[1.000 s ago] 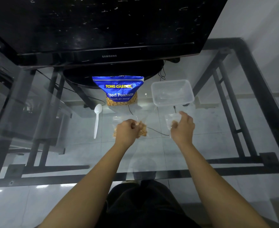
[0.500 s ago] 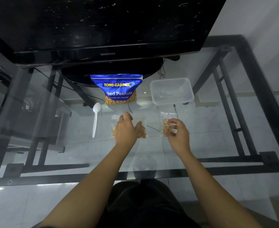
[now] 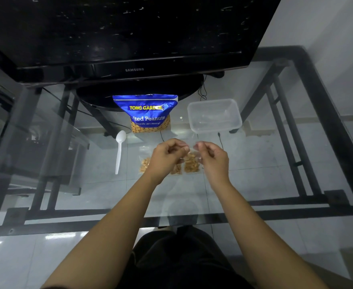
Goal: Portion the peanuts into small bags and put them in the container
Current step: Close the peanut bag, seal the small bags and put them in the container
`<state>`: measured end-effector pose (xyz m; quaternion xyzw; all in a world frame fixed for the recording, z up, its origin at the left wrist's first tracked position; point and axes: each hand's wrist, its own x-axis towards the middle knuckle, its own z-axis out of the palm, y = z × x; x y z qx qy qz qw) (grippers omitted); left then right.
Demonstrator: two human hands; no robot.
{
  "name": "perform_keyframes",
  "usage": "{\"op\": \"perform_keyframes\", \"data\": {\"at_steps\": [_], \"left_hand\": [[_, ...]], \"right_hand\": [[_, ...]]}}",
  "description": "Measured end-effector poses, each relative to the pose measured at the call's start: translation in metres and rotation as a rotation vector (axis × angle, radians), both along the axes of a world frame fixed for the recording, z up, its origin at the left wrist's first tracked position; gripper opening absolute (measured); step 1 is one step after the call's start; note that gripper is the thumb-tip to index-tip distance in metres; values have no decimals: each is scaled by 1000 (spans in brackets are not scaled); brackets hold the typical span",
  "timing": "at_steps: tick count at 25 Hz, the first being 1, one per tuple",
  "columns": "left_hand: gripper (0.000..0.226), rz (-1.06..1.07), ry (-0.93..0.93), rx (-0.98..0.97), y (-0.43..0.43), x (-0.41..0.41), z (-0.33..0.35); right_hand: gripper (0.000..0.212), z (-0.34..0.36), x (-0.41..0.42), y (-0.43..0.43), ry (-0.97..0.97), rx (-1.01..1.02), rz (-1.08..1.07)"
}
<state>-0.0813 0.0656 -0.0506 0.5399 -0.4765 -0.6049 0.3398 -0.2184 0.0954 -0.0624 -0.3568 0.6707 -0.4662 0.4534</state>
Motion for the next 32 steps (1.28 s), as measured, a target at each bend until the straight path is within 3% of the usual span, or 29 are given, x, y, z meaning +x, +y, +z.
{"op": "perform_keyframes", "data": {"at_steps": [4,11,15,22,25,28,30,32], "left_hand": [[15,7,-88,-102,-4,2,5],[11,-85,-363,-274,-9,-3,8],[16,-119,-455,-272,-10,-2,8],[17,-147,-499,-214,-16,7,5],[18,-92,-471,-183,-15,10,5],[28,-9,-319,-44,-10,9,2],[39,-66,-182,139,-2,8,-5],[37,-84,-136,215,7,6,-15]], "right_hand": [[11,1,5,-3,18,-16,11],[12,4,8,-2,201,-80,12],[13,2,4,-1,307,-61,-17],[15,0,-2,-4,313,-44,-46],[12,-4,-2,-5,234,13,-36],[11,1,1,-10,-145,154,-80],[14,4,1,-13,-399,237,-111],[13,-3,-1,-16,-419,257,-135]]}}
